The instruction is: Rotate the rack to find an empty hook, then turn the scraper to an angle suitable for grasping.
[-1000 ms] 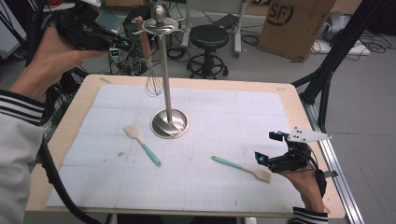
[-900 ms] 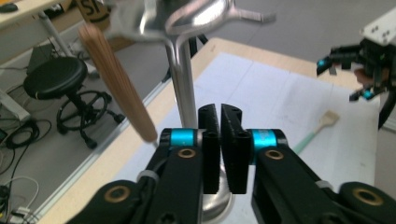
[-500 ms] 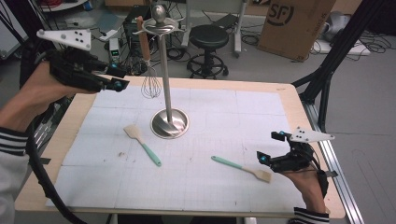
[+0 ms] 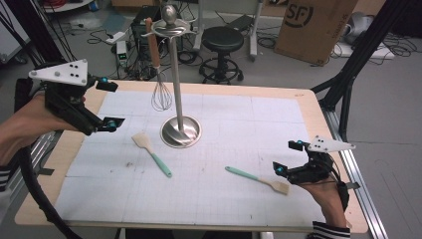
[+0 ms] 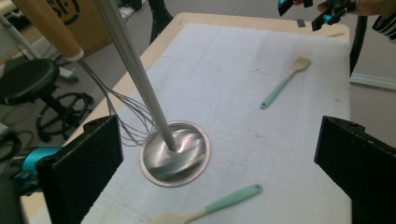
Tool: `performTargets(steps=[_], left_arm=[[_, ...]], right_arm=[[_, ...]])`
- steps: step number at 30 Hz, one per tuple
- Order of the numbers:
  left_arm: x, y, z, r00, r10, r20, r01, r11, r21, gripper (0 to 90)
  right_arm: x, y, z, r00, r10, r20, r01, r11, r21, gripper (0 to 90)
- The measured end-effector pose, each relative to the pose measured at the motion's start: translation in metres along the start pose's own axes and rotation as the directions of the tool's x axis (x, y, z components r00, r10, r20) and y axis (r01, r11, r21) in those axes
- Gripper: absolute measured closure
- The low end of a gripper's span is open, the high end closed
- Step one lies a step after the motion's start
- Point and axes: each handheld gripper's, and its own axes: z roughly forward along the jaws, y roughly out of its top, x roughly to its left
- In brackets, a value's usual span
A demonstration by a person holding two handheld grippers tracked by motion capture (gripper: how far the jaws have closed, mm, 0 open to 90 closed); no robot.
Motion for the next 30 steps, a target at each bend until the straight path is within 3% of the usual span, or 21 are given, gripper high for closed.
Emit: performTargets(steps=[11, 21, 27, 30], left_arm=[[0.000, -0.022, 0.006, 0.9994, -0.029, -0.017, 0.029, 0.9988, 0.038, 1.7], [0.003, -0.043, 0.023, 0.9978, -0.052, -0.040, 0.054, 0.9964, 0.065, 2.1], [0.002, -0.051, 0.033, 0.9986, -0.049, -0.022, 0.050, 0.9950, 0.086, 13.4], [0.003, -0.054, 0.039, 0.9995, -0.023, -0.020, 0.025, 0.9951, 0.095, 19.8]], right_arm=[[0.000, 0.000, -0.001, 1.0000, 0.000, 0.003, 0.000, 1.0000, -0.002, 0.3], [-0.002, -0.002, 0.000, 1.0000, 0.006, 0.003, -0.006, 1.0000, 0.003, 0.3], [-0.001, -0.002, -0.001, 1.0000, 0.007, 0.003, -0.007, 1.0000, -0.002, 0.3], [0.000, -0.002, -0.002, 1.0000, 0.005, 0.007, -0.005, 1.0000, -0.004, 0.3]])
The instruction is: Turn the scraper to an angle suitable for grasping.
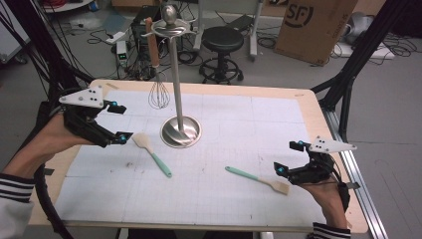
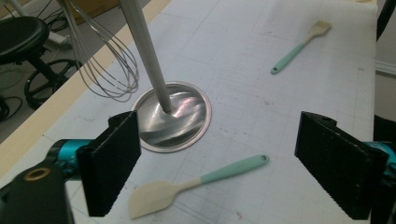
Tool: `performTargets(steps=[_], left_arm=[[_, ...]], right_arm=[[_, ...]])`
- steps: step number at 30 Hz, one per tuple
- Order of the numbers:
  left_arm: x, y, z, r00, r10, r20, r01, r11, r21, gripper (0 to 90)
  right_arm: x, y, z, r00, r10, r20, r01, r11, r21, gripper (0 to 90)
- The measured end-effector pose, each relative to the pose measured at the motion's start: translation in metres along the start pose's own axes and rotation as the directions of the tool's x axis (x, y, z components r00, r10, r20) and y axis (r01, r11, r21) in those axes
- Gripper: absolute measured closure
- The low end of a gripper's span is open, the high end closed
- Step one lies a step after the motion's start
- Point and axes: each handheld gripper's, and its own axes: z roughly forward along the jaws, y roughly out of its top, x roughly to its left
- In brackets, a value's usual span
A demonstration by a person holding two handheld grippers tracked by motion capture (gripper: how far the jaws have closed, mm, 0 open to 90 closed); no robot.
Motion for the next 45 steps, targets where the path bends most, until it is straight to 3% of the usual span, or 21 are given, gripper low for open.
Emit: performTargets(steps=[8, 10, 14, 18, 24, 33, 36, 39, 42, 45], left_arm=[[0.005, -0.006, 0.014, 0.9990, -0.005, 0.044, 0.004, 0.9998, 0.017, 45.4], [0.006, -0.007, 0.020, 0.9981, 0.020, 0.059, -0.023, 0.9988, 0.044, 54.9], [0.008, -0.008, 0.034, 0.9968, 0.011, 0.079, -0.018, 0.9948, 0.100, 72.3], [0.009, -0.015, 0.046, 0.9962, -0.025, 0.084, 0.015, 0.9921, 0.125, 87.8], [0.010, -0.026, 0.064, 0.9951, -0.010, 0.098, -0.010, 0.9801, 0.198, 89.7], [0.011, -0.036, 0.091, 0.9948, 0.010, 0.101, -0.040, 0.9562, 0.290, 89.8], [0.015, -0.040, 0.100, 0.9941, 0.015, 0.108, -0.049, 0.9444, 0.325, 89.7], [0.019, -0.045, 0.108, 0.9932, 0.005, 0.116, -0.044, 0.9416, 0.334, 89.8], [0.024, -0.050, 0.116, 0.9922, 0.009, 0.124, -0.053, 0.9328, 0.356, 89.8], [0.027, -0.054, 0.122, 0.9919, 0.006, 0.127, -0.051, 0.9325, 0.357, 89.8]], right_arm=[[0.003, 0.002, 0.002, 0.9998, -0.015, -0.011, 0.015, 0.9999, -0.001, 0.3], [0.004, 0.002, 0.003, 0.9998, -0.013, -0.015, 0.013, 0.9999, 0.003, 0.3], [0.005, 0.003, 0.004, 0.9996, -0.020, -0.021, 0.020, 0.9998, 0.005, 0.3], [0.007, 0.004, 0.004, 0.9994, -0.027, -0.023, 0.027, 0.9996, 0.003, 0.3], [0.007, 0.005, 0.003, 0.9995, -0.025, -0.020, 0.025, 0.9997, 0.000, 0.3], [0.008, 0.005, 0.005, 0.9994, -0.029, -0.017, 0.029, 0.9996, 0.004, 0.3], [0.008, 0.005, 0.005, 0.9993, -0.031, -0.021, 0.032, 0.9994, 0.011, 0.3], [0.006, 0.005, 0.007, 0.9994, -0.030, -0.020, 0.030, 0.9995, 0.013, 0.3], [0.006, 0.005, 0.008, 0.9994, -0.025, -0.024, 0.025, 0.9996, 0.016, 0.3], [0.006, 0.005, 0.009, 0.9993, -0.027, -0.024, 0.028, 0.9995, 0.015, 0.3]])
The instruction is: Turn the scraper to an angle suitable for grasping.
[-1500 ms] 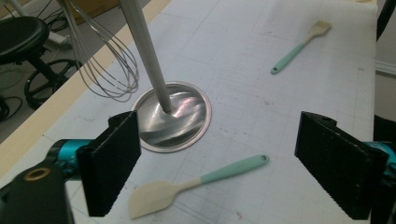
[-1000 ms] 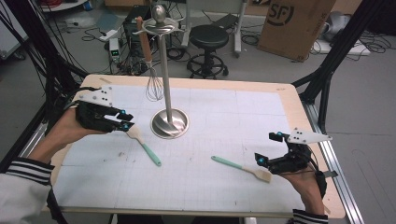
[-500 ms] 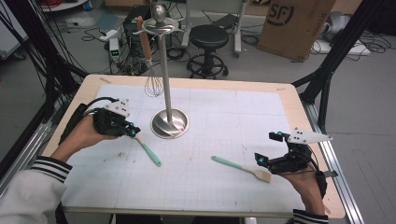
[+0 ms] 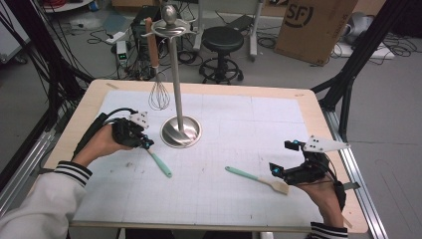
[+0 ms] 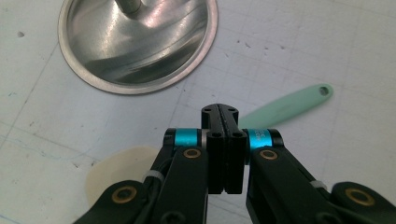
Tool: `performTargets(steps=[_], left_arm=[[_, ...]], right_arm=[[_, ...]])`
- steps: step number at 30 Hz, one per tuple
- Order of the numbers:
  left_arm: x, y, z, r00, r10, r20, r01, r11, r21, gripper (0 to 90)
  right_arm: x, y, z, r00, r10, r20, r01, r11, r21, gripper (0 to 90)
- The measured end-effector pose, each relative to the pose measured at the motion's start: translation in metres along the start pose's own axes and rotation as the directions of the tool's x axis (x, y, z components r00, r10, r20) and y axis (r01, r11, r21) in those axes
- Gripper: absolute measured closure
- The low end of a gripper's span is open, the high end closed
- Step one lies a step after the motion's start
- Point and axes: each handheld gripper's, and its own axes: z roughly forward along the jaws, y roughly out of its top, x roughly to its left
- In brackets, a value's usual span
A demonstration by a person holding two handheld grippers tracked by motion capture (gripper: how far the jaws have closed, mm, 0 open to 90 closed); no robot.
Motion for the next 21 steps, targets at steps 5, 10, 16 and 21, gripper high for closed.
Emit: performTargets(steps=[5, 10, 16, 21], left_arm=[[0.008, -0.003, 0.013, 0.9999, -0.011, 0.008, 0.011, 0.9994, 0.032, 89.8], [0.015, -0.006, 0.024, 0.9997, -0.023, 0.001, 0.023, 0.9986, 0.047, 89.8], [0.019, -0.009, 0.033, 0.9994, -0.034, -0.003, 0.035, 0.9966, 0.075, 89.7], [0.021, -0.010, 0.036, 0.9996, -0.027, -0.005, 0.028, 0.9949, 0.097, 89.8]], right_arm=[[0.000, 0.000, 0.000, 1.0000, 0.001, -0.004, -0.001, 1.0000, -0.001, 0.3], [-0.002, 0.000, -0.001, 1.0000, -0.002, -0.001, 0.002, 1.0000, -0.005, 0.3], [-0.001, 0.000, 0.000, 1.0000, 0.004, -0.006, -0.004, 1.0000, -0.002, 0.3], [-0.001, 0.000, 0.001, 1.0000, 0.002, -0.009, -0.002, 1.0000, -0.001, 0.3]])
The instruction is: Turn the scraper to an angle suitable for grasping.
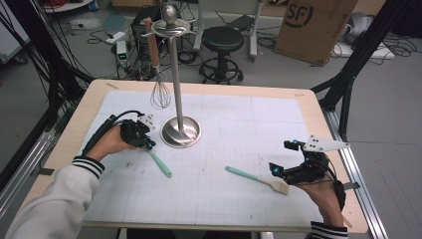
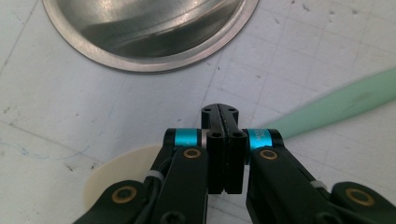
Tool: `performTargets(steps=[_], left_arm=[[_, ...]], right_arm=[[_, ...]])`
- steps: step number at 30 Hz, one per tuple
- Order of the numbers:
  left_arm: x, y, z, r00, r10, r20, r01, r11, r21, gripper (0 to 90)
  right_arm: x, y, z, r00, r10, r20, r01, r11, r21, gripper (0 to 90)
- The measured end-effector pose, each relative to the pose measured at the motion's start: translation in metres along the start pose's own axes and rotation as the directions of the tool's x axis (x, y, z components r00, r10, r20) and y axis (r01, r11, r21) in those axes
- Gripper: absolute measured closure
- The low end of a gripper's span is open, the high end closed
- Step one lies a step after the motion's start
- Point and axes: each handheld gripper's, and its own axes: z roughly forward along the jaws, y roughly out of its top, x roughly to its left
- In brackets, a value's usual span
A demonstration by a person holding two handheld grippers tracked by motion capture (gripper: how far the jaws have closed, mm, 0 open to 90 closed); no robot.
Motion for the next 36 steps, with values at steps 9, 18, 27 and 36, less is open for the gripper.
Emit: performTargets(steps=[9, 18, 27, 36], left_arm=[[0.001, -0.001, 0.002, 0.9999, 0.013, -0.010, -0.013, 0.9999, 0.009, 89.7], [-0.001, -0.002, 0.000, 0.9995, 0.031, -0.011, -0.031, 0.9991, 0.029, 89.7], [-0.007, -0.007, -0.006, 0.9995, 0.031, 0.003, -0.032, 0.9966, 0.076, 89.8], [-0.017, -0.017, -0.014, 0.9989, 0.045, 0.014, -0.047, 0.9927, 0.111, 89.8]], right_arm=[[0.000, -0.001, -0.001, 1.0000, 0.005, -0.003, -0.005, 1.0000, -0.001, 0.3], [0.000, -0.001, 0.001, 1.0000, 0.000, -0.008, 0.001, 1.0000, 0.007, 0.3], [0.001, 0.000, 0.001, 1.0000, 0.000, -0.007, 0.000, 1.0000, 0.005, 0.3], [0.002, 0.000, 0.002, 1.0000, -0.003, -0.007, 0.003, 1.0000, 0.004, 0.3]])
